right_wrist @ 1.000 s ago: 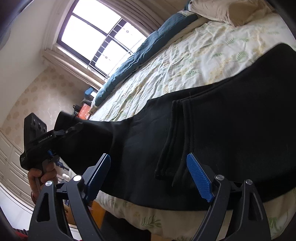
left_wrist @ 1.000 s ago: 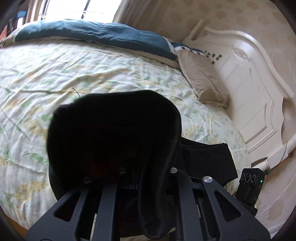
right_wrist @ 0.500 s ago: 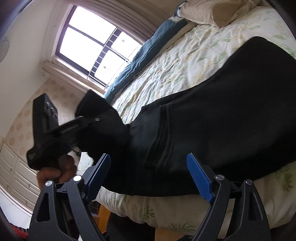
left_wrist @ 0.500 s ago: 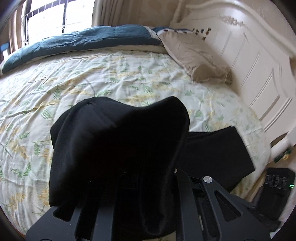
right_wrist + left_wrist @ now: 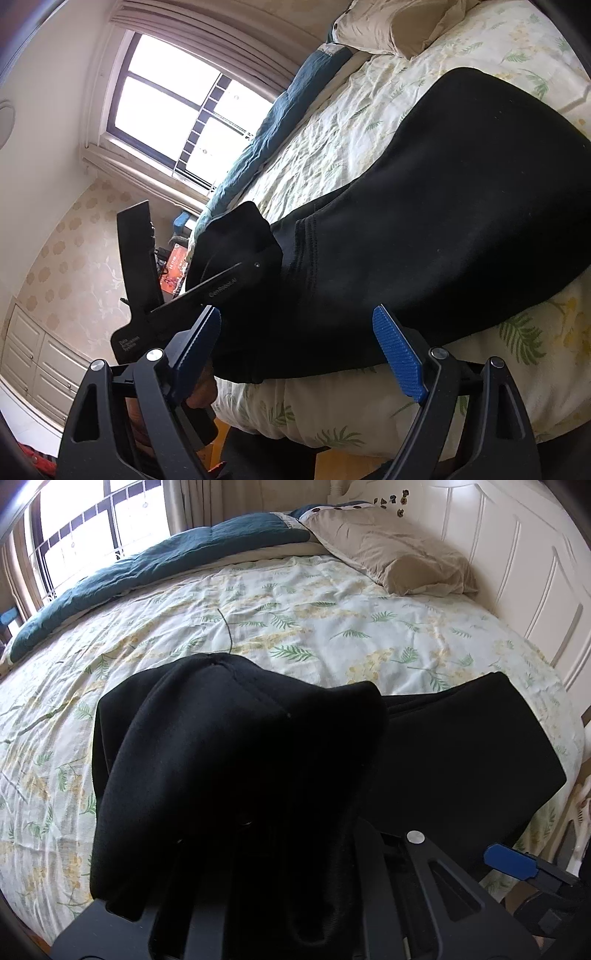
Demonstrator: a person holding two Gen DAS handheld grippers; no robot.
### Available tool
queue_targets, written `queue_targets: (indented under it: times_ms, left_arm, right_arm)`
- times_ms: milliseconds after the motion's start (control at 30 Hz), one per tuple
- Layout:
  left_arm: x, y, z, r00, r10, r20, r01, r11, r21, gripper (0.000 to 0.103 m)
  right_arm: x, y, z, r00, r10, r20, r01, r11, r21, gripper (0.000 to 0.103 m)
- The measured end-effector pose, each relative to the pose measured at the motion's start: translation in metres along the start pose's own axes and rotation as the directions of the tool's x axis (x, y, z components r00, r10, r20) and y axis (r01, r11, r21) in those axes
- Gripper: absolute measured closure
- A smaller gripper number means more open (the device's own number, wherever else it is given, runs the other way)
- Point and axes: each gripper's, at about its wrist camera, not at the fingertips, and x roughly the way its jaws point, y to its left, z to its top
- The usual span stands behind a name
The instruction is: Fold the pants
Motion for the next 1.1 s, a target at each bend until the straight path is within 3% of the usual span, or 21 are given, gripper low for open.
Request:
queue_targets:
  times_ms: [67,133,167,200,267,367,433,500,567,600,700,800,900,1033,1100]
  left_arm:
    - [-0.005,-0.002,0.000,1.000,-0.008,0.010,0.008,1.000,-0.002,0.083]
    - [-0.018,-0.002,0.000,0.997,-0.056,0.045,0.056,0.998,-0.015,0.082]
    - [-0.026,0.000,0.000,0.995,-0.083,0.062,0.084,0.996,-0.023,0.075]
    - [-0.040,0.004,0.001,0.985,-0.144,0.092,0.148,0.988,-0.040,0.069]
    - [-0.059,0.018,0.000,0.959,-0.244,0.147,0.258,0.962,-0.086,0.035]
    - [-0.090,0.062,-0.009,0.900,-0.335,0.279,0.397,0.894,-0.208,0.028]
    - [-0.099,0.090,-0.016,0.888,-0.322,0.327,0.414,0.871,-0.266,0.023]
    - [-0.099,0.117,-0.024,0.896,-0.284,0.341,0.392,0.867,-0.308,0.022]
    - [-0.092,0.144,-0.035,0.929,-0.212,0.303,0.319,0.874,-0.366,0.022]
    - [-0.089,0.154,-0.040,0.937,-0.198,0.288,0.304,0.870,-0.389,0.022]
    - [-0.076,0.186,-0.065,0.955,-0.183,0.235,0.277,0.835,-0.475,0.022]
    - [-0.066,0.202,-0.089,0.964,-0.183,0.192,0.259,0.810,-0.526,0.022]
    - [-0.061,0.209,-0.106,0.968,-0.188,0.170,0.251,0.802,-0.542,0.022]
    - [-0.056,0.213,-0.121,0.965,-0.211,0.156,0.262,0.791,-0.553,0.022]
    - [-0.054,0.214,-0.127,0.963,-0.225,0.150,0.271,0.784,-0.558,0.022]
  right_arm:
    - [-0.001,-0.001,0.000,1.000,-0.003,0.002,0.003,1.000,0.003,0.020]
    - [-0.004,-0.001,0.000,1.000,-0.004,0.005,0.004,1.000,0.007,0.020]
    - [-0.005,-0.001,0.000,1.000,-0.006,0.007,0.006,1.000,0.007,0.020]
    - [-0.007,-0.001,0.001,1.000,-0.010,0.009,0.010,1.000,0.007,0.020]
    - [-0.009,0.000,0.003,1.000,-0.014,0.015,0.014,1.000,0.004,0.020]
    - [-0.012,0.005,0.011,1.000,0.005,0.021,-0.005,1.000,0.000,0.020]
    - [-0.006,0.009,0.020,0.999,0.044,0.002,-0.044,0.999,0.003,0.020]
    - [0.009,0.014,0.028,0.994,0.103,-0.035,-0.103,0.995,0.010,0.020]
    - [0.029,0.016,0.038,0.991,0.112,-0.076,-0.112,0.994,0.004,0.020]
    - [0.039,0.017,0.043,0.992,0.091,-0.088,-0.092,0.996,-0.010,0.020]
    - [0.069,0.013,0.065,0.994,0.018,-0.111,-0.022,0.999,-0.033,0.020]
    - [0.096,0.006,0.080,0.986,0.042,-0.162,-0.041,0.999,0.010,0.020]
    - [0.118,0.006,0.083,0.955,0.153,-0.256,-0.143,0.988,0.055,0.020]
    - [0.132,0.008,0.079,0.890,0.313,-0.331,-0.282,0.949,0.139,0.019]
    - [0.132,0.004,0.077,0.881,0.334,-0.336,-0.301,0.942,0.147,0.020]
